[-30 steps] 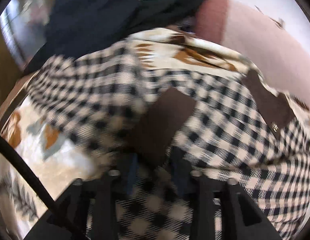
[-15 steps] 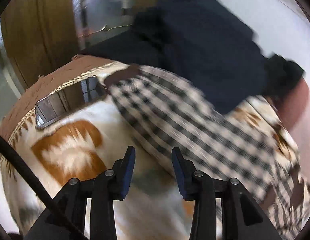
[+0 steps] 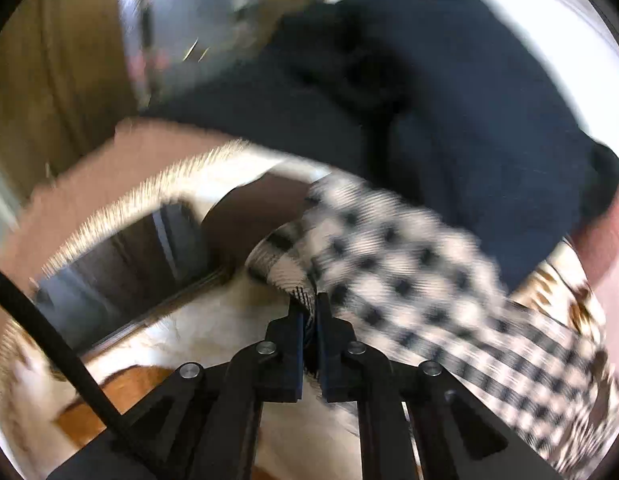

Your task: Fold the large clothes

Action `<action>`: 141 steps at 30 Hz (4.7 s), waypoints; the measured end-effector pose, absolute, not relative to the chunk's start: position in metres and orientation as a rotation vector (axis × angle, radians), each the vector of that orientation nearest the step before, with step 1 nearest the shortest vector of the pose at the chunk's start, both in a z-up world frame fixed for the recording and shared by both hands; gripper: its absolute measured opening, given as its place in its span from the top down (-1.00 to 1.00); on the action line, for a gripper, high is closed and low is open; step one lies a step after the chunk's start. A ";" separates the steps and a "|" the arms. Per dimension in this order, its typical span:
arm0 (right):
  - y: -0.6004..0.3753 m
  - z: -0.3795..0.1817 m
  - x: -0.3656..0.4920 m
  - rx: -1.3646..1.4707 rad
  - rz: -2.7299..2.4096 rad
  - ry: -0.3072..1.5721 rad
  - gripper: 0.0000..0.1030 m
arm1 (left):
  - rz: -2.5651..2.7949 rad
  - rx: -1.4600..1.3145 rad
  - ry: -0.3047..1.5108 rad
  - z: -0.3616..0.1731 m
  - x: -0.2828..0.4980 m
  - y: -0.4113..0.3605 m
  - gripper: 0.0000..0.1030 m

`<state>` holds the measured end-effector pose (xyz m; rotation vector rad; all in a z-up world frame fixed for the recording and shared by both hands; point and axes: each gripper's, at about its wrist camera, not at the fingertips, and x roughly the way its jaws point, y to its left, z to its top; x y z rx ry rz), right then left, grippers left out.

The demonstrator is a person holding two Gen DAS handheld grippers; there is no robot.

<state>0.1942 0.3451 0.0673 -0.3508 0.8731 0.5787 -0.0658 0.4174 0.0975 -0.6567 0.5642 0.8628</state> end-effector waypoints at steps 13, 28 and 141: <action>-0.050 0.145 0.208 0.225 0.131 0.851 0.88 | 0.672 -0.621 0.585 0.107 -0.044 0.353 -0.79; -0.291 0.032 0.159 0.546 -0.247 0.950 0.57 | 0.429 -0.365 0.687 0.094 -0.003 0.256 -0.79; -0.074 -0.010 -0.215 -0.521 0.497 0.965 0.54 | -0.221 -0.241 0.959 0.079 -0.181 0.154 0.12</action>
